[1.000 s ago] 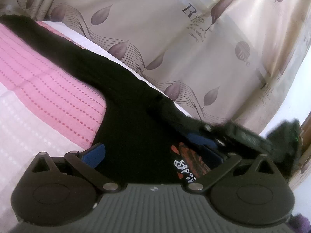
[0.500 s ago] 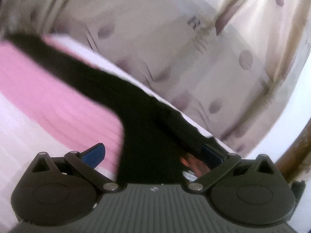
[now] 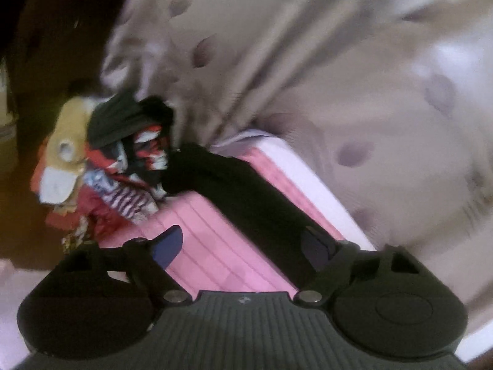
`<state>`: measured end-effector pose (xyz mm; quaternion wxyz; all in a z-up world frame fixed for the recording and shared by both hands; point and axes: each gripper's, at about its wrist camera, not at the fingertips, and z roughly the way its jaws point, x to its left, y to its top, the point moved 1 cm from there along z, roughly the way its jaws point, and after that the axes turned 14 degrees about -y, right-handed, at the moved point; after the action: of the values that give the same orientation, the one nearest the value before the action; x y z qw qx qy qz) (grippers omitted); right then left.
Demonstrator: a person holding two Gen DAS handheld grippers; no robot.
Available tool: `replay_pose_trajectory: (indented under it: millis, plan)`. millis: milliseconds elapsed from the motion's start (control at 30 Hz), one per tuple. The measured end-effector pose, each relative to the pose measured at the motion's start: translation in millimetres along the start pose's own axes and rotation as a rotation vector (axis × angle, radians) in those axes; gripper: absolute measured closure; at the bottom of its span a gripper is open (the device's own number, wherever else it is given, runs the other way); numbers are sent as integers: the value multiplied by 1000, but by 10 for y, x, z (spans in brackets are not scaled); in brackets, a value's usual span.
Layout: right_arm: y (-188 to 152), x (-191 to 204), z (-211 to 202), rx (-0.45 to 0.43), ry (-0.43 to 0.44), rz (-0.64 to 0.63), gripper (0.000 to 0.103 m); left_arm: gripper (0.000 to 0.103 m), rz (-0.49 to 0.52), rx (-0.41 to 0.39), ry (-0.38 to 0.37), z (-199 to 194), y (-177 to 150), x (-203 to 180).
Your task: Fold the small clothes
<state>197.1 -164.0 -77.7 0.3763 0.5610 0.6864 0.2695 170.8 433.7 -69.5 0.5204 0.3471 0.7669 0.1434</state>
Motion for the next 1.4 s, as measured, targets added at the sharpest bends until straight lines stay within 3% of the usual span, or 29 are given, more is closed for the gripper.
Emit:
replay_pose_trajectory:
  millis: [133,233,300,367,400,467,500,633,867,1033,1167,1400]
  plan:
    - [1,34,17,8,-15,-19,6,19,-89,29,1,284,280,320]
    - [-1,61,31,13,-26,-36,6,18,-209,45,-44,468,371,554]
    - [-3,73,32,13,-31,-43,5,20,-233,35,-53,581,410,621]
    - [-4,78,28,12,-37,-47,4,49,-221,40,-51,706,440,618]
    - [-4,81,30,12,-40,-48,4,78,-200,40,-13,757,461,598]
    - [-5,88,31,13,-43,-50,4,96,-171,1,-18,740,504,546]
    - [-5,89,29,12,-43,-50,4,96,-164,-35,-31,696,537,471]
    - [-5,59,25,10,-33,-32,4,96,33,-120,-83,482,575,-227]
    - [-11,-240,-16,-21,24,154,4,96,283,-99,-307,235,213,-1814]
    - [-114,-619,-125,-108,95,389,4,96,344,-9,-448,354,-257,-2847]
    - [-217,-924,-135,-136,137,577,4,96,405,82,-524,603,-839,-3554]
    - [-406,-1326,-12,-105,164,843,3,96,506,281,-586,1183,-2096,-4327]
